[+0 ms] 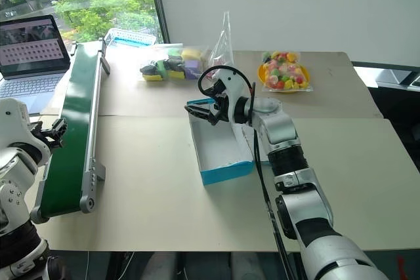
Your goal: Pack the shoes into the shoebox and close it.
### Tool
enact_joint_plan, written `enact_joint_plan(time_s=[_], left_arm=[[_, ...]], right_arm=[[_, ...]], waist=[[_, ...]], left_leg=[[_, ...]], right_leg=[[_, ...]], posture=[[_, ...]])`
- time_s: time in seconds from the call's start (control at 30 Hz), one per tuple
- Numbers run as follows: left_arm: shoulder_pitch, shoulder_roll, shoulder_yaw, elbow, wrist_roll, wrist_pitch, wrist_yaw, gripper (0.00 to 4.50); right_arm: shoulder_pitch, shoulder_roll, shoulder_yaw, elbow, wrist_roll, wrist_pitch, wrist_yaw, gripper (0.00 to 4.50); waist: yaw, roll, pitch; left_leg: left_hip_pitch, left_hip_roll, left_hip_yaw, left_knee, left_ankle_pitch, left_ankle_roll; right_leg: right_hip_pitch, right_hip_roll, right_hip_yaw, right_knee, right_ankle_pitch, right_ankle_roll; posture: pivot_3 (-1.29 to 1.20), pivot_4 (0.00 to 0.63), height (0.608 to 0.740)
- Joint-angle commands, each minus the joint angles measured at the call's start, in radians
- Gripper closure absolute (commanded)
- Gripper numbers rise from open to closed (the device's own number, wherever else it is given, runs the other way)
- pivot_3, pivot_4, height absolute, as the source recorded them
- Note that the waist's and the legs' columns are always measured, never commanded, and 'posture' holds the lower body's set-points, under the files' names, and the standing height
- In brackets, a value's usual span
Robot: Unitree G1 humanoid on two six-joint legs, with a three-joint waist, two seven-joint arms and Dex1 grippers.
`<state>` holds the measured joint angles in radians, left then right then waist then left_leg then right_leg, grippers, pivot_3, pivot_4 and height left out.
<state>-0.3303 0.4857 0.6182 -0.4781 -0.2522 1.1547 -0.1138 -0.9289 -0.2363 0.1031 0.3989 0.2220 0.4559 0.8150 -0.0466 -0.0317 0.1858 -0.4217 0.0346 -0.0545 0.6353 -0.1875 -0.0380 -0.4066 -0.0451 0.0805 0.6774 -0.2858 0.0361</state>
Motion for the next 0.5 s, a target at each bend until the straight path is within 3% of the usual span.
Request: enact_joint_plan(time_s=[0.03, 0.1, 0.27, 0.5], left_arm=[[-0.029, 0.002, 0.022, 0.001, 0.008, -0.019, 0.03, 1.79], [-0.033, -0.002, 0.035, 0.004, -0.006, -0.027, 0.026, 1.55], [-0.056, -0.003, 0.104, 0.026, 0.005, -0.064, 0.075, 0.03], [-0.012, 0.054, 0.044, 0.04, 0.017, -0.086, 0.046, 0.03]], right_arm=[[-0.008, 0.006, -0.032, -0.056, 0.033, 0.014, -0.012, 0.06], [-0.005, 0.006, -0.033, -0.062, 0.033, 0.019, -0.017, 0.02], [-0.009, 0.005, -0.032, -0.058, 0.036, 0.022, -0.023, 0.0], [-0.015, 0.005, -0.025, -0.05, 0.034, 0.021, -0.02, 0.0]], waist=[[0.0, 0.0, 0.0], [0.0, 0.0, 0.0], [-0.001, 0.0, 0.0], [-0.001, 0.0, 0.0]], left_leg=[[0.0, 0.0, 0.0, 0.0, 0.0, 0.0], [0.0, 0.0, 0.0, 0.0, 0.0, 0.0], [0.0, 0.0, 0.0, 0.0, 0.0, 0.0], [0.0, 0.0, 0.0, 0.0, 0.0, 0.0]], right_leg=[[0.0, 0.0, 0.0, 0.0, 0.0, 0.0], [0.0, 0.0, 0.0, 0.0, 0.0, 0.0], [0.0, 0.0, 0.0, 0.0, 0.0, 0.0], [0.0, 0.0, 0.0, 0.0, 0.0, 0.0]], posture=[[0.0, 0.15, 0.74], [0.0, 0.15, 0.74], [0.0, 0.15, 0.74], [0.0, 0.15, 0.74]])
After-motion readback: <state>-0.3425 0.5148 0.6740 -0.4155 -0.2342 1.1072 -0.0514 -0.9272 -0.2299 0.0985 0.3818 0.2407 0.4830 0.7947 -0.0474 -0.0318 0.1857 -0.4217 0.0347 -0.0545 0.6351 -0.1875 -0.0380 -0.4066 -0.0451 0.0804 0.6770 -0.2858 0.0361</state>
